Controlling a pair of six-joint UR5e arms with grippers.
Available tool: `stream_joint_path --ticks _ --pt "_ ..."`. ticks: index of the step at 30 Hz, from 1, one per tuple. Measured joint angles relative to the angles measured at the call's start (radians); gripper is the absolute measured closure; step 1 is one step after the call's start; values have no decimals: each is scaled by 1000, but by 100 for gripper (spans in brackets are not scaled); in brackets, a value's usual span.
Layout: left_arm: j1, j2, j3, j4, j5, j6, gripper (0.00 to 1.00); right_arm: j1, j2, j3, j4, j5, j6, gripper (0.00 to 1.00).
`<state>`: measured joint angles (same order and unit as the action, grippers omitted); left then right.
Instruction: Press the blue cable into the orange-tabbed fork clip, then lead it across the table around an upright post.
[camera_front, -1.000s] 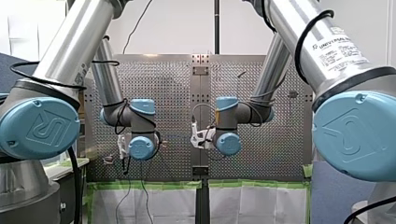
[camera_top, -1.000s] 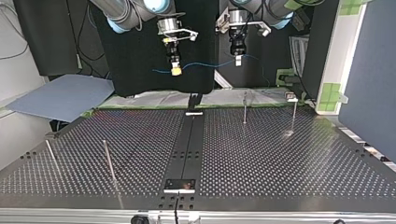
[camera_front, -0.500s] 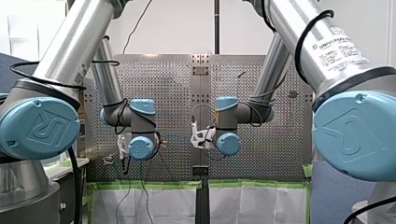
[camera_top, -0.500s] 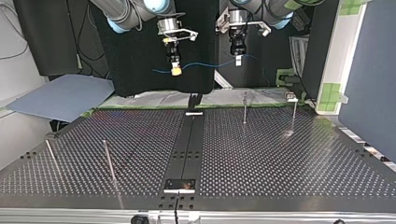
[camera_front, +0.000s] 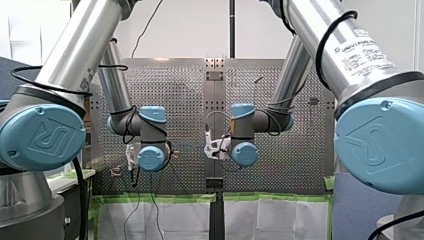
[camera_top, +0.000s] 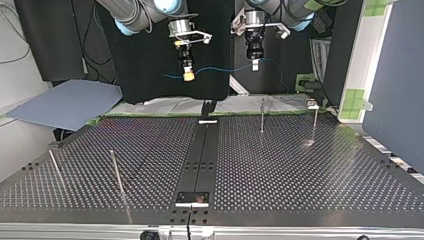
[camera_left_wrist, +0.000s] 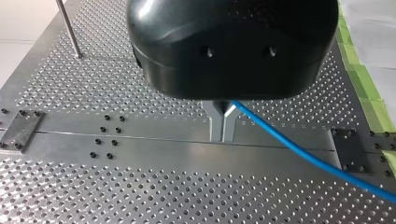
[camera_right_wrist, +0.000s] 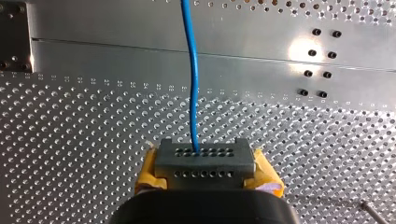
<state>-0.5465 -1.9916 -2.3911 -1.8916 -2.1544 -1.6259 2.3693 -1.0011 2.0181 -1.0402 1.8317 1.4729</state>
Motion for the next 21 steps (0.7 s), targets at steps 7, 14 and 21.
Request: stream_joint_path --ticks 7,14,21 --pt "0 0 0 0 0 0 100 0 0 0 0 0 0 100" --pt "1 -27 -27 -16 4 3 100 21 32 19 32 10 22 100" --pt "2 -65 -80 -20 5 3 100 24 74 21 84 11 26 100"
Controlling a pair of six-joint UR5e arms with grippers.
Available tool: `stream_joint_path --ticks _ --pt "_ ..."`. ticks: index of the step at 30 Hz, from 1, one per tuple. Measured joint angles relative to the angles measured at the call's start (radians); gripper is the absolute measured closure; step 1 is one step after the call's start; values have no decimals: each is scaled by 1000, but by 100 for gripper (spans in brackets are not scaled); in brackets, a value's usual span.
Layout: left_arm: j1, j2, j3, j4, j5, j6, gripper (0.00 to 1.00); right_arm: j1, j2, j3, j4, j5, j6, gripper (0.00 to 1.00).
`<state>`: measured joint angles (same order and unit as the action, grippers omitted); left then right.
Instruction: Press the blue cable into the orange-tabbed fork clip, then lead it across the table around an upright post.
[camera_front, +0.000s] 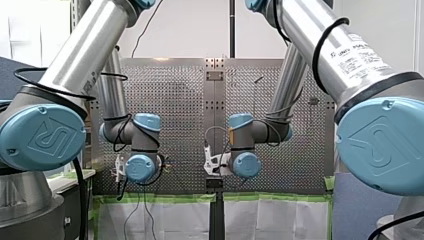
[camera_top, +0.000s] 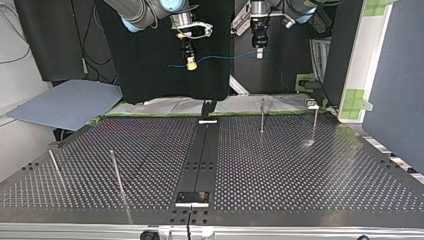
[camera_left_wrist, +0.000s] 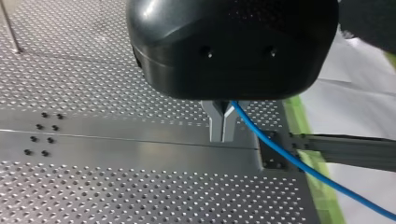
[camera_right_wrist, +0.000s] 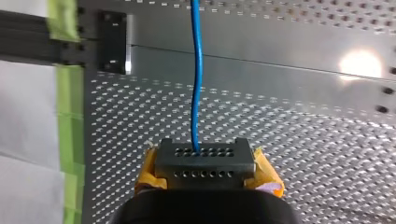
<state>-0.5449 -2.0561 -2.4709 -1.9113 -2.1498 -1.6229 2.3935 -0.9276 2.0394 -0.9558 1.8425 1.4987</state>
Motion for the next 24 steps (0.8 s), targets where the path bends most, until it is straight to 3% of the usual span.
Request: stream_joint_path --ticks 16,24 --pt "3 2 -11 3 0 -1 100 -1 -2 -10 15 -1 2 100" --pt "5 54 -2 -40 8 -40 100 4 -51 -26 59 -24 46 100"
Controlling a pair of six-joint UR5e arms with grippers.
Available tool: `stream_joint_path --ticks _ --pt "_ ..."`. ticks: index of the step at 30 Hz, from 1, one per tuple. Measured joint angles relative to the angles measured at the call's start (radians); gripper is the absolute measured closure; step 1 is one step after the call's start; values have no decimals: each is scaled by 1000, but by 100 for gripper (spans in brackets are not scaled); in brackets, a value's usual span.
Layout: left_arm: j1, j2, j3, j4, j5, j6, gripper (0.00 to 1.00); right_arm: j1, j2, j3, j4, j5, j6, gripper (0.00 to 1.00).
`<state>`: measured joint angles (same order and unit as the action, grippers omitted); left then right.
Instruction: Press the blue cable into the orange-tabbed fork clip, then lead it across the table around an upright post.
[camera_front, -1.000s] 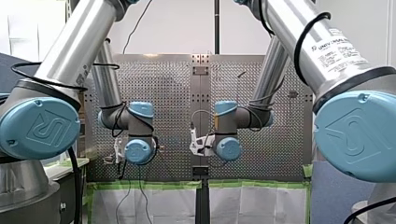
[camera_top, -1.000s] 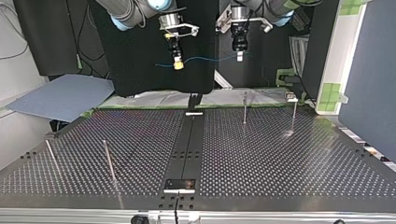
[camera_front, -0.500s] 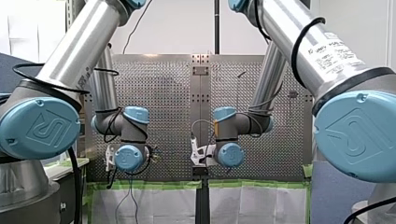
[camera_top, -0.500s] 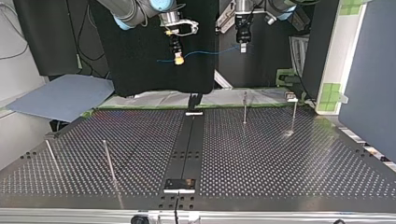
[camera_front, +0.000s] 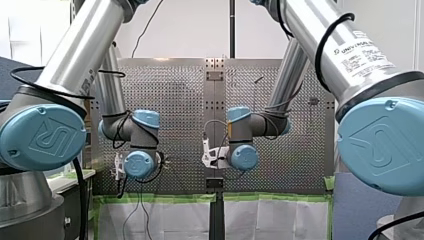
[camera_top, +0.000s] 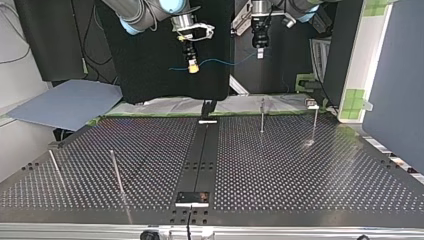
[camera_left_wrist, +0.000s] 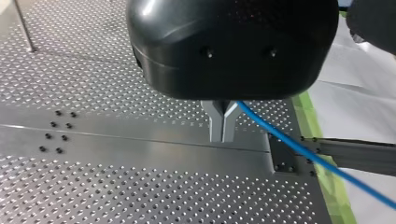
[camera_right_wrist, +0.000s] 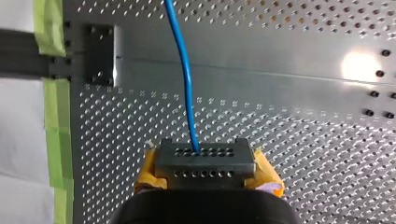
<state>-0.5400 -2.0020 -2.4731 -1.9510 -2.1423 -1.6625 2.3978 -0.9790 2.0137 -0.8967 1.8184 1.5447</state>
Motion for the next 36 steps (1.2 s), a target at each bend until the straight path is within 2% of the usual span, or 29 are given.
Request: stream_joint_path --ticks 6,10,14,24,31,36 --pt "7 51 0 -50 3 -24 100 -1 -47 -2 13 -24 47 100" --pt "10 87 7 -87 3 -32 100 -5 -85 -5 15 -56 84 100" --pt "12 124 22 -124 3 -49 100 -9 -121 -14 17 -89 104 100" --pt "34 204 79 -195 -19 -91 100 -23 -204 -86 77 -103 112 100" --pt "56 259 134 -243 -51 -101 100 -50 -258 -144 136 -106 110 100" --pt "76 296 170 -281 -57 -100 100 -69 -268 -180 172 -107 102 100"
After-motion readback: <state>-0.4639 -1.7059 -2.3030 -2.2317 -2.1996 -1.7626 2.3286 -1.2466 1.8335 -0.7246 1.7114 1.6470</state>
